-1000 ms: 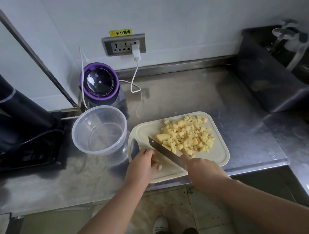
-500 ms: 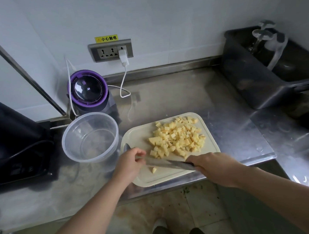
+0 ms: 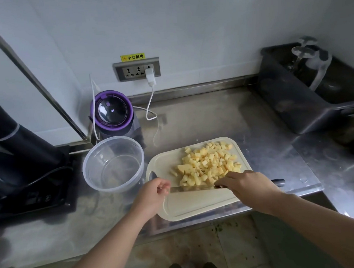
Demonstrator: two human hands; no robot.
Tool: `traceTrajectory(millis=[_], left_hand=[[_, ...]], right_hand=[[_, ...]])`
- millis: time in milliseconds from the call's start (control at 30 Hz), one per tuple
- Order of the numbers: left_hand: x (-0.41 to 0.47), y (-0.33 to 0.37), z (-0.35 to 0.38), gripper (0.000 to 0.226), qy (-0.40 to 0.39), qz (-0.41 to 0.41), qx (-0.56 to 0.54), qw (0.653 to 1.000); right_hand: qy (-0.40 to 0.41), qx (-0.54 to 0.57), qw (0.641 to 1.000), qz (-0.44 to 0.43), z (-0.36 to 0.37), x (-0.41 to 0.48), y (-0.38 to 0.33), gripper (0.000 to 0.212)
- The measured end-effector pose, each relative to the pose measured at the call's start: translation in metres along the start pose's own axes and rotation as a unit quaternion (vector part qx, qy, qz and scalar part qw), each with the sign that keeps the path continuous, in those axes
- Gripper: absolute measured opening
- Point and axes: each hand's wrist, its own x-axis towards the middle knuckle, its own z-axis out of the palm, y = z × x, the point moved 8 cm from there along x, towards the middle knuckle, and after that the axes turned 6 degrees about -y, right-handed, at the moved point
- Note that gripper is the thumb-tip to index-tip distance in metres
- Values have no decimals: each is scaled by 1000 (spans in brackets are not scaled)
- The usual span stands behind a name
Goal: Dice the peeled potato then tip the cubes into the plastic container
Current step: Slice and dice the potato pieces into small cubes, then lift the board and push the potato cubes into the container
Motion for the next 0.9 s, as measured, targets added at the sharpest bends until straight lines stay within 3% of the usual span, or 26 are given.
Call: traceTrajectory(millis=[167,367,467,667,900], left_hand=[[3,35,-22,28,44,46,-78,995],[23,49,-7,20,6,38,17,999],[29,52,3,15,-7,32,55,998],[34,50,4,18,10,22,74,997],[18,19,-2,23,40,-26,38,998]], right_hand=[[84,18,995,60,-24,-13,20,57],[79,85,942,314,-20,-41,92,40],[61,136,914,379,-1,-44,118,43],[13,172,885,432,32,-30,142,59],[12,132,890,436,43,-24,140,41]])
